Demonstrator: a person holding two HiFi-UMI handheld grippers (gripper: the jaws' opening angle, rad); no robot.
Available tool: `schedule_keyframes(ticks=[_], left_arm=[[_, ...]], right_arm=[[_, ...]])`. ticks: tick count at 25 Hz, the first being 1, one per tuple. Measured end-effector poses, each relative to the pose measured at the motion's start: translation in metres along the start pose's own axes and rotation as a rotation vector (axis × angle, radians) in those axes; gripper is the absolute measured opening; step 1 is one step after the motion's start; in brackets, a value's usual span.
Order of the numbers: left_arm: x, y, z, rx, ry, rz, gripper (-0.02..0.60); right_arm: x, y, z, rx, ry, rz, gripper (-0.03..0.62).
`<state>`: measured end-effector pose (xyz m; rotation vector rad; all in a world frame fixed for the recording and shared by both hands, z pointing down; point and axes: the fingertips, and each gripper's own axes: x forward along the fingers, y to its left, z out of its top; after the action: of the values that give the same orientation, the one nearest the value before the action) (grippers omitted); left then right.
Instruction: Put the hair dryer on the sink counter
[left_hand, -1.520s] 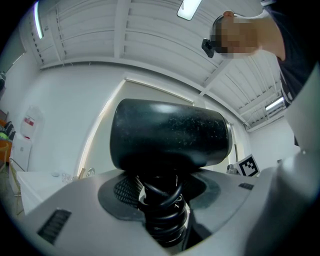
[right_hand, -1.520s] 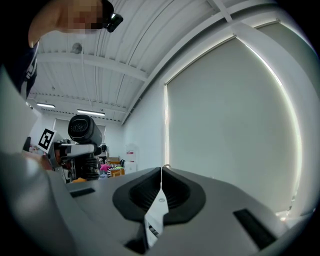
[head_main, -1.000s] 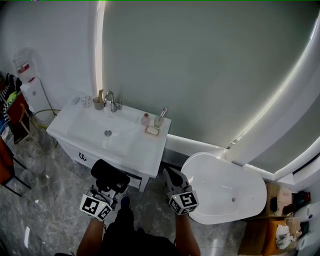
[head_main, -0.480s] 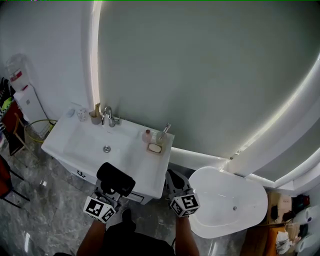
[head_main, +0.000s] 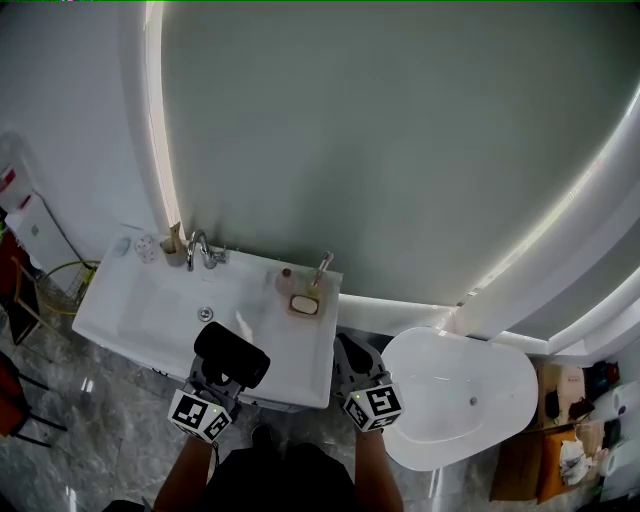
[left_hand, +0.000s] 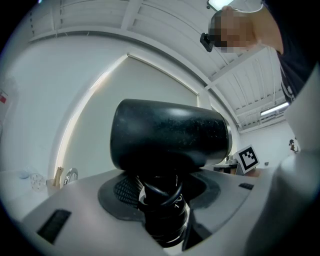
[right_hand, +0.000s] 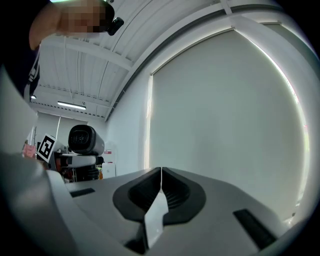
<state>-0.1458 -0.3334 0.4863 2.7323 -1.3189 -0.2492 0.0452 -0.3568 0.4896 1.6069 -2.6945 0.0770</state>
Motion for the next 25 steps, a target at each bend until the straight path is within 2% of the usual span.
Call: schedule_keyframes(ticks=[13,25], left_arm=[[0.04,-0.018,0.014,0.014,-0.033,0.009,0.224],[0.073,-0.026,0.001,0.02,-0.011,0.009,0.224]], right_arm=[[0.016,-0.032,0.012,-0.007,-0.012,0.043,0.029],[0.025,-0.056,0.002,0.023,-0.01,0.078,0.029]])
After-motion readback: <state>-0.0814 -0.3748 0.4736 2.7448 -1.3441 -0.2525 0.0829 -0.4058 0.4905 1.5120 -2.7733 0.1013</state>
